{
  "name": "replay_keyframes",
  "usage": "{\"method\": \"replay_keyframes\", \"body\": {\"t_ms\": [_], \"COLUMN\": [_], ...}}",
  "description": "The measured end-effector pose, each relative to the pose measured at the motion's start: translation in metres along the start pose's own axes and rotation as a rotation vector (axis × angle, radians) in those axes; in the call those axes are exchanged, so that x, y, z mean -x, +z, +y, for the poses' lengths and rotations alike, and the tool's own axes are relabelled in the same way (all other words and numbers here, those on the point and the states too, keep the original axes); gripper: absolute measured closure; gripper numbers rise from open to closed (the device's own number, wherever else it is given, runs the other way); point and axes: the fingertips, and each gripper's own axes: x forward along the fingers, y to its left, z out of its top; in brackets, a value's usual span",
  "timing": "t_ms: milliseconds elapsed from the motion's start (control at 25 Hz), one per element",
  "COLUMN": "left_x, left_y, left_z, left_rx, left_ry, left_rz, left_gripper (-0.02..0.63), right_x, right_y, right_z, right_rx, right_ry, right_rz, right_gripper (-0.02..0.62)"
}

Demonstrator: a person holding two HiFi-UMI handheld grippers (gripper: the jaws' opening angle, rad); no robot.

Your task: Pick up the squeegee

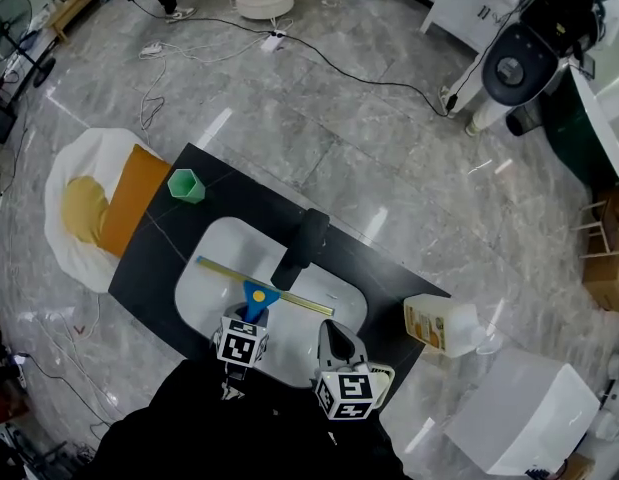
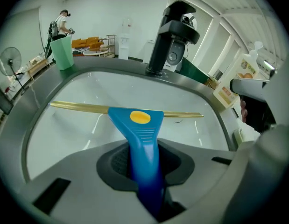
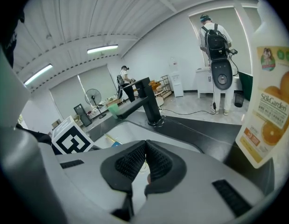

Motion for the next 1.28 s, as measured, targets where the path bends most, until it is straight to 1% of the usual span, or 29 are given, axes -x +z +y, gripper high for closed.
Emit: {"method": "replay_keyframes", "body": {"t_ms": [400,680,840,1040,1280], "left_x": [0.065,0.116,0.151,0.199,0.263], "left_y": [-0.007,-0.019,-0.027,-0.036,-0.052], "left_z": [-0.011,-0.016,-0.023,-0.03,-0.029], "left_rx": [0.005,-0.002,-0.003,-0.007,-0.008], "left_ry": [0.006,0.021,0.03,0.054,0.085], "left_rz": [-0.09,-0.185,-0.226,-0.314,-0.434], "left_gripper": [0.509,0.509,0.509,0.509,0.508], "right_x": [0.052,0.095,0.123,0.16,0.199], "right_y": [0.007,0.007,0.01,0.006,-0.003], "right_z": [0.038,0.07,0.084,0.102,0.136], "right_rx": [0.049,0.09,0.112,0.139,0.176], "right_ry": [-0.001,-0.005,-0.014,-0.018,-0.014], "right_rz": [-0.069,-0.126,-0.166,-0.211,-0.266], "right_gripper": [0.578,0.579,0.579,0.578,0.579]}}
